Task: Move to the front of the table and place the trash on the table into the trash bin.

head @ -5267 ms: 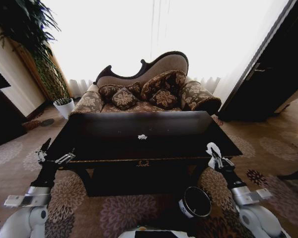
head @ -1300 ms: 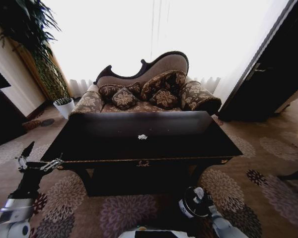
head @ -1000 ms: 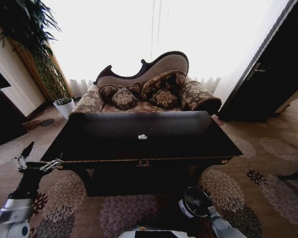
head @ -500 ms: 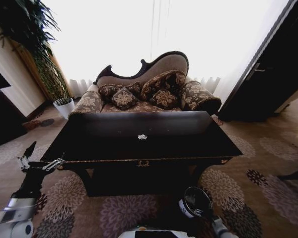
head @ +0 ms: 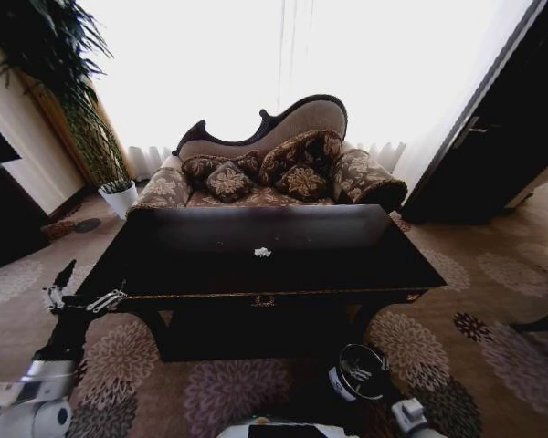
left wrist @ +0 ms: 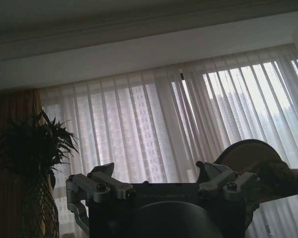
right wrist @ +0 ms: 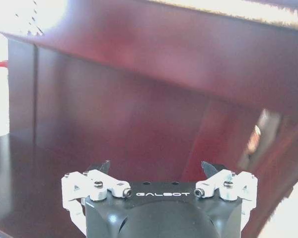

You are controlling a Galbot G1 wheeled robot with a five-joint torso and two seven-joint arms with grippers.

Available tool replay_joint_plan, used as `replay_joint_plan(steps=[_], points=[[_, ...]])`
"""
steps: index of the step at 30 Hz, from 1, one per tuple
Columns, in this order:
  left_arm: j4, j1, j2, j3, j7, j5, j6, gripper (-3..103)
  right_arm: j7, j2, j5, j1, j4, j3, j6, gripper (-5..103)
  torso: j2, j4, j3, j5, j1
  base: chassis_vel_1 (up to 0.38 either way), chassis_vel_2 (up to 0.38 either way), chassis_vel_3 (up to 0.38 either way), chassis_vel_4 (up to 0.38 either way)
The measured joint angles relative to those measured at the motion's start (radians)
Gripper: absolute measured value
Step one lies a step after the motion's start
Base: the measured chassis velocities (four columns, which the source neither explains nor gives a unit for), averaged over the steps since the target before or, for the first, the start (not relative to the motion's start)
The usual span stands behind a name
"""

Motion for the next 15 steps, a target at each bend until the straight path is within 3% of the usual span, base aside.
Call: replay_joint_plan(steps=[6,12,15], points=[[0.013,-0.014,-0.002,0.016,0.0,0.004,0.0,100,-0.057,-0.097,-0.008,-0.059,0.064,0.08,0.056,100,0.0,0.0001,0.0,0.0001,0.0,0.0,0.0,0.0,0.0],[0.025,-0.026,-0.003,0.026,0.0,0.008,-0.001,100,-0.081,-0.138,0.009,-0.089,0.108,0.138,0.071,100,0.0,0.0,0.0,0.0002,0.0,0.0,0.0,0.0,0.0],[0.038,-0.033,-0.003,0.032,-0.001,0.013,-0.003,100,-0.095,-0.136,0.103,-0.122,0.181,0.181,0.064,100,0.0,0.0001,0.0,0.0001,0.0,0.0,0.0,0.0,0.0]])
